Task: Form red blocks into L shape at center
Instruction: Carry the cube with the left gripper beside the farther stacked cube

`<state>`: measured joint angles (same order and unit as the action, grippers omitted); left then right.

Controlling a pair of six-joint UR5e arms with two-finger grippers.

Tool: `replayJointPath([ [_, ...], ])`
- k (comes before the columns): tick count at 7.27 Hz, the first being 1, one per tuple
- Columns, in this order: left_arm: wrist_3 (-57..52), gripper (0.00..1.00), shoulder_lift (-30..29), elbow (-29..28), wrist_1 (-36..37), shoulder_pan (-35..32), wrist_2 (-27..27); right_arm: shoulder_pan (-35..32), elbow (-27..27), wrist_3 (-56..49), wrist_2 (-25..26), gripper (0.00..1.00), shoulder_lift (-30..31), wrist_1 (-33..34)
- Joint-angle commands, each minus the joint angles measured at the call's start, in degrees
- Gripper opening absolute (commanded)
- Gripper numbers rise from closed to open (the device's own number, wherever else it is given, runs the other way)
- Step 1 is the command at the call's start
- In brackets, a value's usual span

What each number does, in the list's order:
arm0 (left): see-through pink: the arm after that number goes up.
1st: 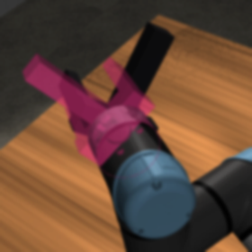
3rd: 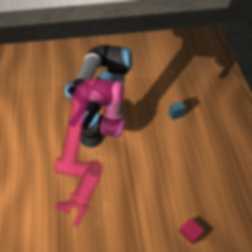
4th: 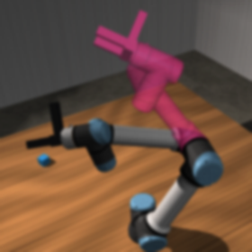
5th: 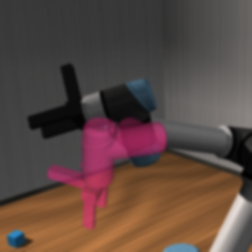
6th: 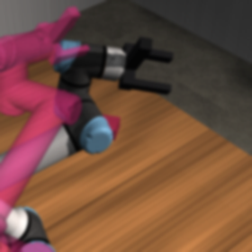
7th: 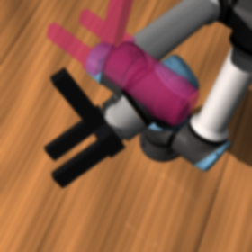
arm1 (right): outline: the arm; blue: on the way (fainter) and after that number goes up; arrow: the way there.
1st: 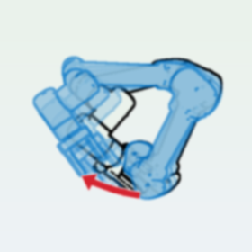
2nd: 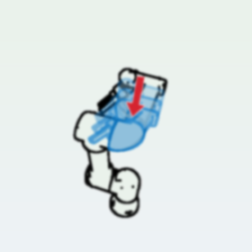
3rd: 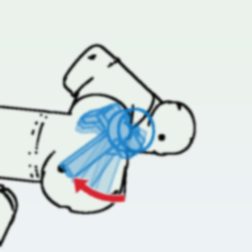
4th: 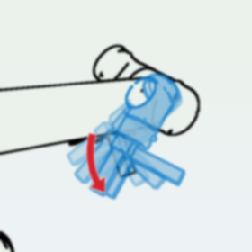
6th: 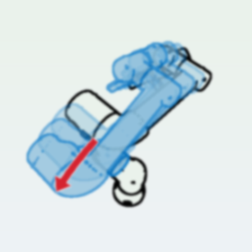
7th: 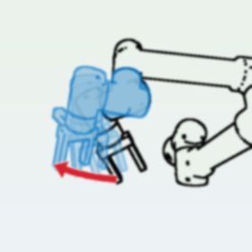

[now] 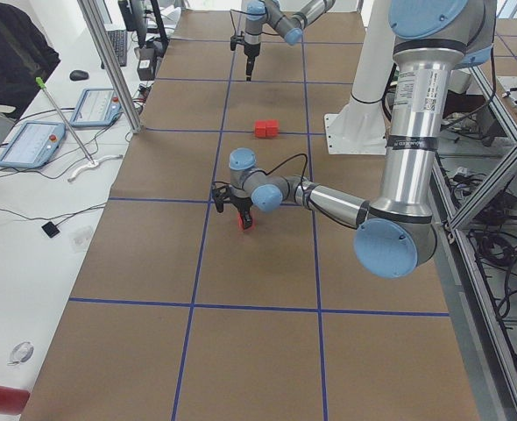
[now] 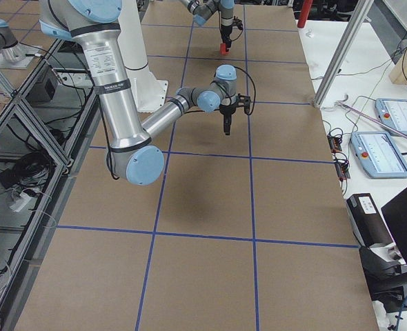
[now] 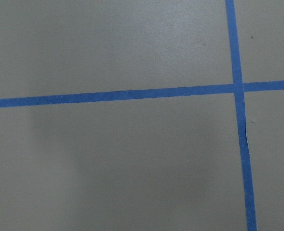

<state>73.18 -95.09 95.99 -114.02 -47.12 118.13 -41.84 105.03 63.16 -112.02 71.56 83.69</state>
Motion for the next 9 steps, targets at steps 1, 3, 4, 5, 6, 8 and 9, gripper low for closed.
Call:
replayJointPath([
  [1, 0.91, 0.00, -0.27, 2.86, 1.94, 0.19, 1.73, 0.00, 0.00, 0.03, -0.04, 1.00, -0.19, -0.02],
  [3, 5.61, 0.00, -8.65, 8.41, 20.67, 0.45, 2.89, 0.00, 0.17, 0.03, -0.04, 1.00, -0.28, -0.02],
  [4, 16.01, 0.00, -14.63, 7.73, 23.90, 2.28, 2.89, -0.09, 0.17, 0.03, -0.04, 1.00, -0.19, -0.63],
  [5, 24.64, 0.00, -16.95, 7.72, 24.37, 4.39, 2.81, -0.26, 0.08, -0.06, 0.05, 1.00, 0.07, -1.15],
  [6, 35.61, 0.00, -19.67, 7.64, 24.46, 5.89, 2.72, -0.26, 0.08, -0.06, 0.05, 1.00, 0.25, -1.16],
  [8, 57.70, 0.00, -23.02, 6.85, 24.37, 12.98, -3.83, -0.26, 0.00, -0.06, 0.05, 1.00, 0.34, -1.16],
  [9, 62.65, 0.00, -26.43, 4.06, 24.55, 13.19, -4.22, -0.26, 0.00, -0.06, -0.04, 1.00, 0.34, -1.16],
])
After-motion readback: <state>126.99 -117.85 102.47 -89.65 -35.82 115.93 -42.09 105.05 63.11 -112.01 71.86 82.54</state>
